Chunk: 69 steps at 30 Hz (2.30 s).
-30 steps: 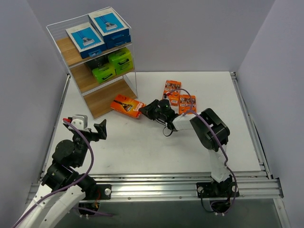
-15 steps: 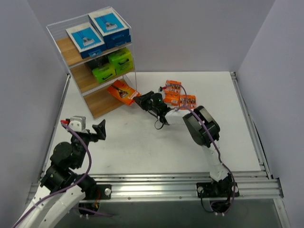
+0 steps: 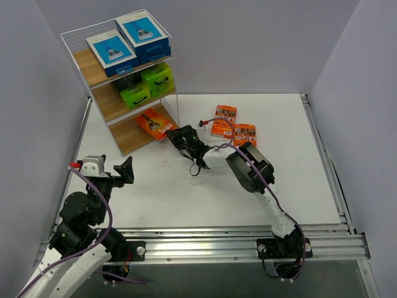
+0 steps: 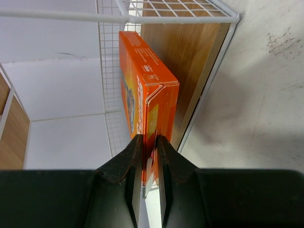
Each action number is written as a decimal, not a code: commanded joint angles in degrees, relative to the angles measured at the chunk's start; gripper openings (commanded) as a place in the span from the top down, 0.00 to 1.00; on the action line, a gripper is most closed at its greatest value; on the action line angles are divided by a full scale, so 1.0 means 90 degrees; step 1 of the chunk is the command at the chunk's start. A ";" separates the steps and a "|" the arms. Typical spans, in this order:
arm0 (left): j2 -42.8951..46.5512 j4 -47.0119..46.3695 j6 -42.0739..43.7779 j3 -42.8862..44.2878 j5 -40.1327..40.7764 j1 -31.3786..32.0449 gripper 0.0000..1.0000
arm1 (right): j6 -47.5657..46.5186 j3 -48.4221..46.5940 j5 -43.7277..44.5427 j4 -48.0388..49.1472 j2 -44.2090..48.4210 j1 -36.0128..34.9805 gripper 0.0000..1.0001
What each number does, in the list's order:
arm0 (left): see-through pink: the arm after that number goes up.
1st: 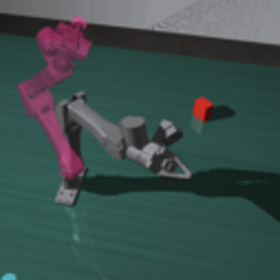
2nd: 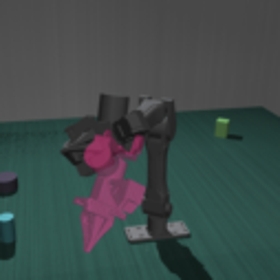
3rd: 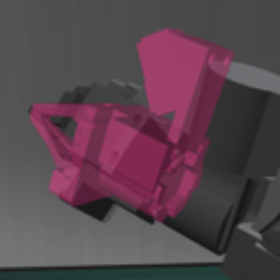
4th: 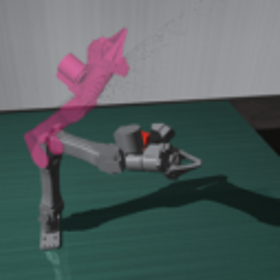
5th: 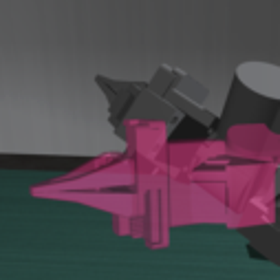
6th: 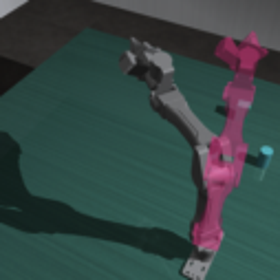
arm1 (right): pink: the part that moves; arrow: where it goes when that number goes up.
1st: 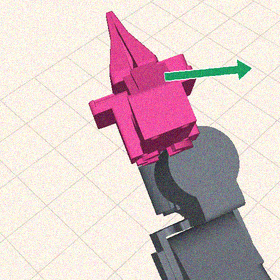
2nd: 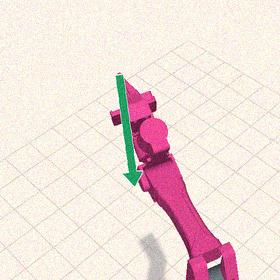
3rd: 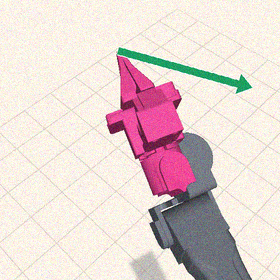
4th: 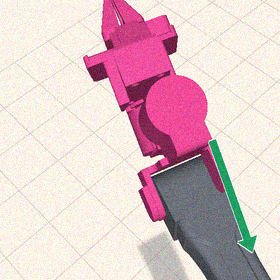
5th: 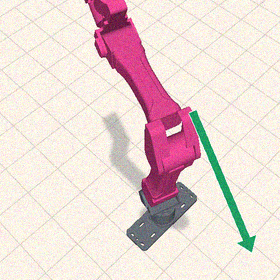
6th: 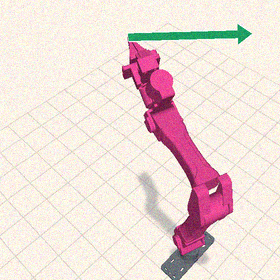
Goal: Place and organize the shaving razors onto the shelf
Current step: Place the shaving razor onto shelf
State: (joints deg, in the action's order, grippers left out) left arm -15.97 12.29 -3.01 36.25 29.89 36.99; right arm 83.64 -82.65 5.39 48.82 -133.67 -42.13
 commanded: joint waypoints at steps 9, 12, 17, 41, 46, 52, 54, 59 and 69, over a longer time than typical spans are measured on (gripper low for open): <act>0.0163 -0.0302 -0.0018 0.0045 0.0380 0.0108 0.06 | 0.0561 -0.0826 0.1676 0.0162 -0.0304 -0.0358 1.00; 0.0163 -0.0302 -0.0018 0.0035 0.0409 0.0157 0.06 | 0.0639 -0.0894 0.1998 0.0142 -0.0363 -0.0417 1.00; 0.0163 -0.0302 -0.0008 0.0035 0.0419 0.0235 0.06 | 0.0736 -0.1012 0.2418 -0.0024 -0.0431 -0.0485 1.00; 0.0221 -0.0331 0.0031 -0.0004 0.0468 0.0450 0.06 | 0.0922 -0.0650 0.3403 0.0787 -0.0646 -0.0690 1.00; 0.0202 -0.0331 0.0031 -0.0004 0.0468 0.0509 0.06 | 0.1029 -0.0855 0.3708 0.0787 -0.0802 -0.0758 1.00; 0.0202 -0.0331 0.0041 -0.0014 0.0478 0.0557 0.06 | 0.1156 -0.1216 0.3893 0.0563 -0.0988 -0.0758 1.00; 0.0212 -0.0350 0.0041 -0.0014 0.0487 0.0567 0.06 | 0.1185 -0.1314 0.3913 0.0455 -0.1017 -0.0758 1.00; 0.0221 -0.0360 0.0051 -0.0024 0.0478 0.0616 0.06 | 0.1351 -0.1529 0.3835 0.0143 -0.1164 -0.0680 1.00; 0.0251 -0.0360 0.0070 -0.0034 0.0507 0.0655 0.06 | 0.1176 -0.1959 0.3338 0.0054 -0.1495 -0.0514 1.00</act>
State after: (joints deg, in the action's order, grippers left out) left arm -14.28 12.19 -2.72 36.03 33.87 42.44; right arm 94.61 -96.77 35.09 48.84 -146.08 -47.53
